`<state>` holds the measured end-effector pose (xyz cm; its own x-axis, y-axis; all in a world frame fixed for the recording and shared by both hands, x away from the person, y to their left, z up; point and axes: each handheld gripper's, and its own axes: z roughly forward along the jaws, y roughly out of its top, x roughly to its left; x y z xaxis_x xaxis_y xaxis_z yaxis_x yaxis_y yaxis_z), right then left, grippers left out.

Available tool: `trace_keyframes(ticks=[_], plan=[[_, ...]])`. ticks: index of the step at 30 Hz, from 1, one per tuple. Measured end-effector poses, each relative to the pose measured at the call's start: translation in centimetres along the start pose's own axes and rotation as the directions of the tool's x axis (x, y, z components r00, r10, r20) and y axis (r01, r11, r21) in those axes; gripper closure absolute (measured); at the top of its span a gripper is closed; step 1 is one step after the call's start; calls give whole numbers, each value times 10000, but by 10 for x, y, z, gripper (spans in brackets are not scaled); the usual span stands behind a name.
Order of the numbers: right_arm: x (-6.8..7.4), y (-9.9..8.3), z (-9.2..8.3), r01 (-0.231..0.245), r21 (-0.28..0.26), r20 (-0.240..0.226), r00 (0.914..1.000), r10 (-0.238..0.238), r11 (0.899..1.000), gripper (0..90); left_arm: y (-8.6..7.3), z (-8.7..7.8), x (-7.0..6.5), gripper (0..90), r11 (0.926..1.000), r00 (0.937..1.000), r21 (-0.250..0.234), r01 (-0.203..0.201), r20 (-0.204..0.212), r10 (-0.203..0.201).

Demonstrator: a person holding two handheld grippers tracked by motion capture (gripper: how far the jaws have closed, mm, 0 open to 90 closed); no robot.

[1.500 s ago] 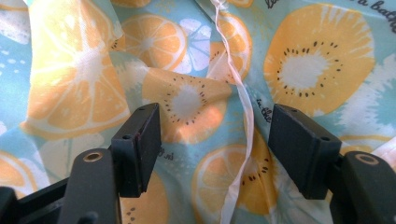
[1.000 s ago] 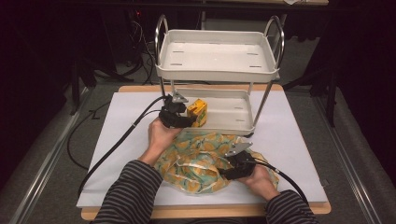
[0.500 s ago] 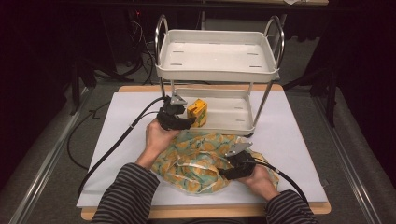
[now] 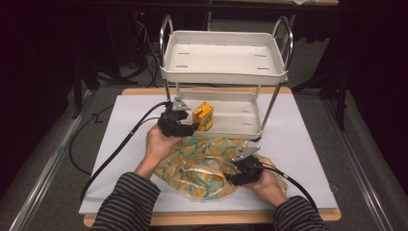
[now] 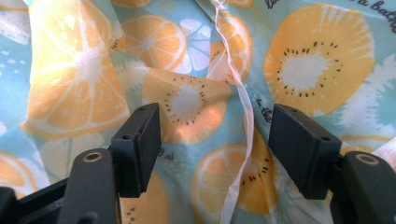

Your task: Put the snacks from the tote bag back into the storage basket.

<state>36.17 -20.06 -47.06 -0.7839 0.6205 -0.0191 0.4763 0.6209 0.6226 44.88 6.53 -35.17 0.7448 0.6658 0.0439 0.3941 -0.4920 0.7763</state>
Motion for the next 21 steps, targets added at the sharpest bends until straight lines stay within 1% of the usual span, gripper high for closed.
trace_keyframes(ticks=[6,8,13,14,16,19,21], plan=[[0,0,0,-27,10,-1,10000,27,10000,351,-4,-4,0,425,9998,9998,-86,156,77,-156],[0,0,0,-30,3,-12,10000,30,10000,351,-4,-7,0,423,9999,9999,-82,106,97,-106],[0,0,0,-33,3,-10,10000,33,10000,351,-5,-11,-2,419,9996,9997,-219,199,170,-195],[0,0,0,-29,3,-5,10000,29,10000,351,-6,-12,-3,419,9996,9998,-228,150,153,-146],[0,0,0,-32,11,1,10000,32,10000,351,-7,-15,-4,418,9994,9997,-294,178,188,-172],[0,0,0,-38,-5,-21,10000,38,10000,351,-10,-20,-5,415,9996,9999,-252,81,132,-78],[0,0,0,-47,-10,-23,10000,47,10000,351,-12,-24,-4,414,9996,9999,-278,105,134,-101]])
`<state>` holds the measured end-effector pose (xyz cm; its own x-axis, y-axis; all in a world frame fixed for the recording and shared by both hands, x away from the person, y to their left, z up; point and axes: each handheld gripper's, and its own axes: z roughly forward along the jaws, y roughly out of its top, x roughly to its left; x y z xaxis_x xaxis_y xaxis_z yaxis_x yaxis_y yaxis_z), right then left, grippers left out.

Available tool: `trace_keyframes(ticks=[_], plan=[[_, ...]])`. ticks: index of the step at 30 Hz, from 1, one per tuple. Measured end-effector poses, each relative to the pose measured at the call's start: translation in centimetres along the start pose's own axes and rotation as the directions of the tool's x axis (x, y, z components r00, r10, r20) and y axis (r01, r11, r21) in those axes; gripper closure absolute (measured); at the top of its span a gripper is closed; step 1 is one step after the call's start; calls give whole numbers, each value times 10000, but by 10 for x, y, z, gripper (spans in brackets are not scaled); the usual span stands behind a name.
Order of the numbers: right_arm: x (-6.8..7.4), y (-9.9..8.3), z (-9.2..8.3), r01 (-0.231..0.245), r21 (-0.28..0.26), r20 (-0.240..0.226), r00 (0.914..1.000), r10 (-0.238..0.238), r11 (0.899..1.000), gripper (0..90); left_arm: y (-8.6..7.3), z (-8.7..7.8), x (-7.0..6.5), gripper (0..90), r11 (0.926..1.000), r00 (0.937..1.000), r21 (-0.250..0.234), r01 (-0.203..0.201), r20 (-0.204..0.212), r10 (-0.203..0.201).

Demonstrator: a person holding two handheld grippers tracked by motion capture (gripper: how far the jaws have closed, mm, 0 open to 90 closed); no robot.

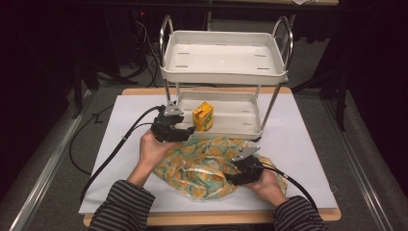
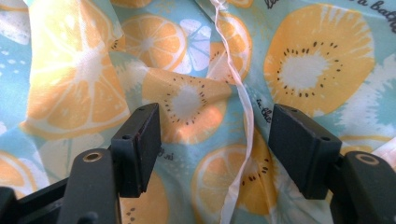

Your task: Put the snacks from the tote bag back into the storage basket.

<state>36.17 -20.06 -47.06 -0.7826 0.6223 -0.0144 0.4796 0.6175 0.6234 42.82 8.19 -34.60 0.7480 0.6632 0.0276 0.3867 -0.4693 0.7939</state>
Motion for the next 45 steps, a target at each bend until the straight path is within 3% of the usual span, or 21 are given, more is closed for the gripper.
trace_keyframes(ticks=[32,45], plan=[[1,0,0,-99,-18,27,9999,99,9999,350,-28,-29,-2,409,9990,9992,-273,368,142,-364],[1,0,0,-82,-12,28,10000,82,10000,350,-38,-38,-5,406,9987,9990,-271,437,-74,-439]])
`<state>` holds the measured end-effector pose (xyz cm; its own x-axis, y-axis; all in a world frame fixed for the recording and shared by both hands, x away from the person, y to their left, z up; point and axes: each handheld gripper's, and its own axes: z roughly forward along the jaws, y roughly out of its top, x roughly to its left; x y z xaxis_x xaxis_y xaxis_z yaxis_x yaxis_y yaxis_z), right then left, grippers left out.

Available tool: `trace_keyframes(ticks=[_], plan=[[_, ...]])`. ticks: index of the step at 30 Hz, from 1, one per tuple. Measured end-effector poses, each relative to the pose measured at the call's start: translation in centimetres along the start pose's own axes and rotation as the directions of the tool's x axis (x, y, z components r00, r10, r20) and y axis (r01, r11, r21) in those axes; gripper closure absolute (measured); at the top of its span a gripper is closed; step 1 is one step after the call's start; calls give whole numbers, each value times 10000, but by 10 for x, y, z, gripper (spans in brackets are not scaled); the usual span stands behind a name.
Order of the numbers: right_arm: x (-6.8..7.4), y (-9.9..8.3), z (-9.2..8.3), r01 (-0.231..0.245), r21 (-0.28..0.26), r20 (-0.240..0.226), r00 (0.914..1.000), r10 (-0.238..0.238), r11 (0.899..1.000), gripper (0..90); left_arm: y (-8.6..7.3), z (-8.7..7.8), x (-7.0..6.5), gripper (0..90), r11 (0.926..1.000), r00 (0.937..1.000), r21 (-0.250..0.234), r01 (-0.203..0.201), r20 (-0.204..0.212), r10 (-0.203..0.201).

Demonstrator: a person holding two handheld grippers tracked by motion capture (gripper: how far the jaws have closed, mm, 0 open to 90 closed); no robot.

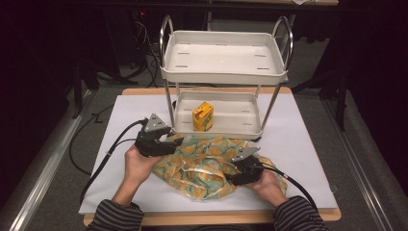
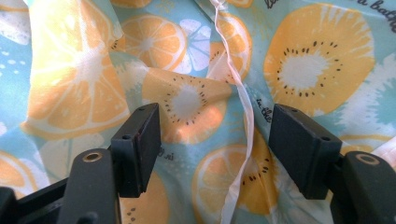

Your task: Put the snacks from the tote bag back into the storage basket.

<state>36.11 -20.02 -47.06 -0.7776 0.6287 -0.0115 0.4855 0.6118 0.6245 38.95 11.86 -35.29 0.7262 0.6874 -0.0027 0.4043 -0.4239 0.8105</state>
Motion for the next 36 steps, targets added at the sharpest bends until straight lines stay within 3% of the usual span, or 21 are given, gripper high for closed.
trace_keyframes(ticks=[12,23,31,36], plan=[[0,0,0,13,5,4,10000,-13,10000,350,-7,-6,-2,400,9999,9999,95,42,-100,-41],[0,0,0,37,12,-6,10000,-37,10000,350,-23,-4,-3,391,9993,9993,121,345,-168,-343],[-2,3,-7,46,-171,86,10000,-45,9998,361,-33,3,-5,389,9991,9994,311,270,-213,-264],[-2,3,-14,102,-362,184,9998,-95,9993,388,-36,7,-9,387,9989,9997,469,-4,-264,16]])
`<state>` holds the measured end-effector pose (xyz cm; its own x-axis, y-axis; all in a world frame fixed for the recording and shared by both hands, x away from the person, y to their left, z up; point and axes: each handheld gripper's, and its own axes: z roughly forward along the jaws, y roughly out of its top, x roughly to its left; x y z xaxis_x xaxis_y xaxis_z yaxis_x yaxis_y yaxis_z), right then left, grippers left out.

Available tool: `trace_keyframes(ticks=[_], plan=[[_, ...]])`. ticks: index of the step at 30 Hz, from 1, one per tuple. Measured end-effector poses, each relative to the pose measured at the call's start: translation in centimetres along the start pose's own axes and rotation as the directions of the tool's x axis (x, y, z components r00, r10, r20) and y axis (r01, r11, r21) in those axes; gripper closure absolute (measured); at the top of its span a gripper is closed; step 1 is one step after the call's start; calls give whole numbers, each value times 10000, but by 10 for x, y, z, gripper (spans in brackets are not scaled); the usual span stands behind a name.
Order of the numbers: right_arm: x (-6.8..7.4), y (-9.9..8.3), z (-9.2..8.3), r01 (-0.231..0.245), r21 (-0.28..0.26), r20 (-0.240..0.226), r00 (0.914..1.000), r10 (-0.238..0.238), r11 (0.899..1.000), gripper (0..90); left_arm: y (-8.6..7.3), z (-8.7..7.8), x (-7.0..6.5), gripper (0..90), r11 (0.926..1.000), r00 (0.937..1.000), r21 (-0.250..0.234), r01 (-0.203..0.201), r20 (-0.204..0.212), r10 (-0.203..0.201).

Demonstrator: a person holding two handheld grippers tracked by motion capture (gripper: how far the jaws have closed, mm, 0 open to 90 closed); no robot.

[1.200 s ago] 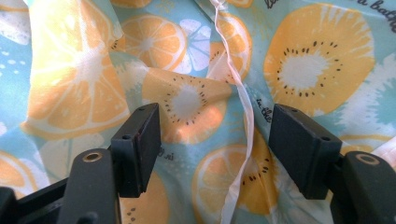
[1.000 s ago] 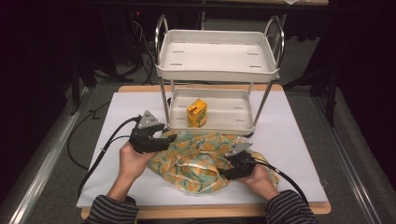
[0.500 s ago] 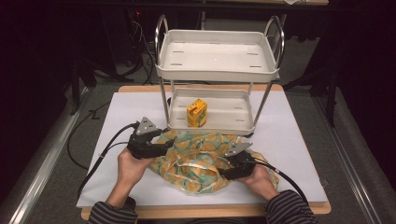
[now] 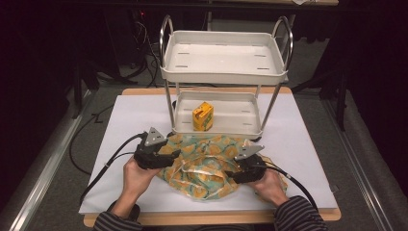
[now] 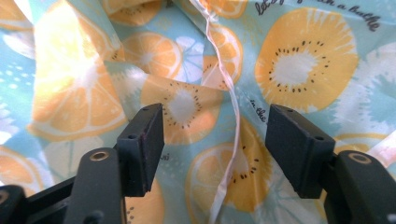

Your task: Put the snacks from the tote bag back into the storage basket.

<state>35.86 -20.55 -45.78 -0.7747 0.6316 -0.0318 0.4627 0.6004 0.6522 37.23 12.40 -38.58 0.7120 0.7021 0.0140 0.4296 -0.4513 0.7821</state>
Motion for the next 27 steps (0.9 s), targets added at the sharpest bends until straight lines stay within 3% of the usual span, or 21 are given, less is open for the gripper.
trace_keyframes(ticks=[5,15,18,27], plan=[[1,2,-12,27,-453,86,10000,-23,9990,423,-3,4,0,385,10000,9999,63,-11,111,10],[-7,-3,-33,-527,-1207,244,9981,561,9913,482,-8,8,0,382,9999,9998,164,36,214,-39],[-9,-4,-39,-598,-1325,382,9971,654,9894,492,-9,10,1,381,9999,9994,95,103,335,-106],[-15,-7,-48,-737,-1542,663,9942,848,9853,516,-14,7,6,378,9997,9996,43,240,177,-240]])
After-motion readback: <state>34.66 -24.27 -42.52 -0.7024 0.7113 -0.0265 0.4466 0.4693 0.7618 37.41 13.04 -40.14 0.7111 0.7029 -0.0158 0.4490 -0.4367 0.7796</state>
